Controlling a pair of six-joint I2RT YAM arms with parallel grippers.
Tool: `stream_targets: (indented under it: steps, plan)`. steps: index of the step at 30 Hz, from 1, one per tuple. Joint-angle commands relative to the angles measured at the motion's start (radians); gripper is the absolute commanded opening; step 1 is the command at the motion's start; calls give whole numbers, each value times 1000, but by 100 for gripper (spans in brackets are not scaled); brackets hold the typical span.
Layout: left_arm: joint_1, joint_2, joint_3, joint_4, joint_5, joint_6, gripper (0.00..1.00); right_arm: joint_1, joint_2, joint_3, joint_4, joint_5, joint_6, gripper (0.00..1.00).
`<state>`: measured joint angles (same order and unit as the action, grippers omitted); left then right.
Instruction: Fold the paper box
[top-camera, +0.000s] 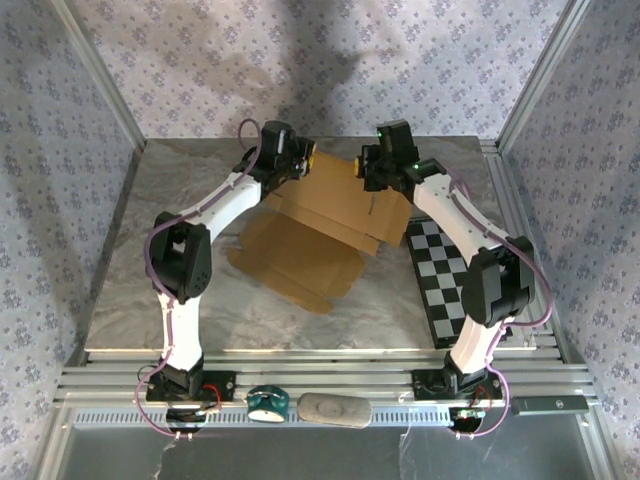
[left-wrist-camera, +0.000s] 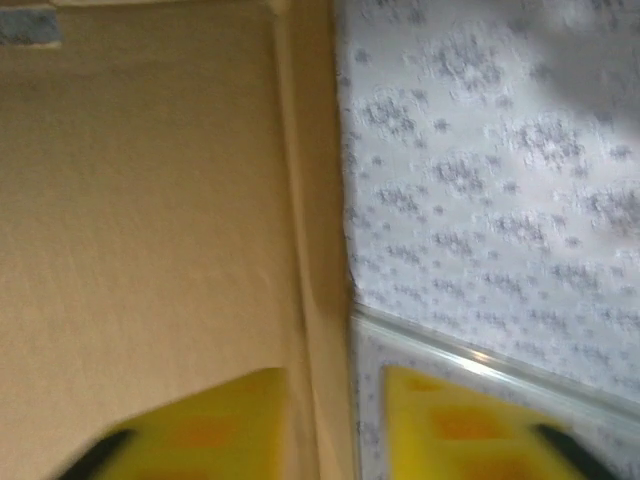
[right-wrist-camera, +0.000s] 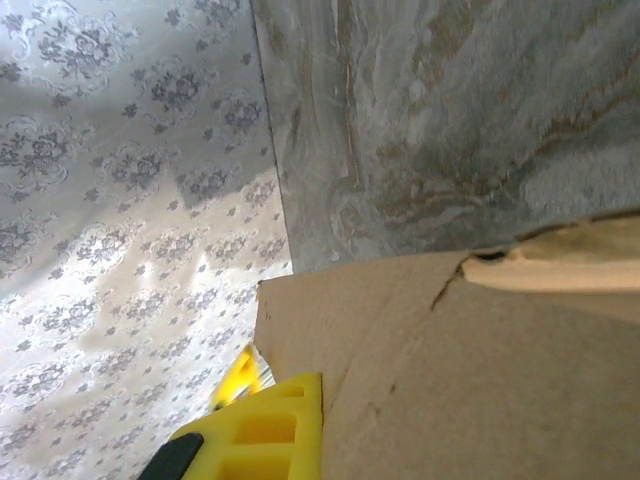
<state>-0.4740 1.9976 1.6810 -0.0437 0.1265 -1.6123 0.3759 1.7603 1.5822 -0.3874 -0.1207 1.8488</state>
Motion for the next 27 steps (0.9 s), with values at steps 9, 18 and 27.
stream_targets:
  steps: [9,18,27]
  plan:
    - [170,-194,78,-399,188,166,69,-110,70,-89,313,-282,-402,0]
    - [221,-232,67,-568,181,282,70,-167,156,-75,436,-507,-574,0]
    - [226,-204,17,-453,225,104,76,-208,230,31,356,-630,-722,0]
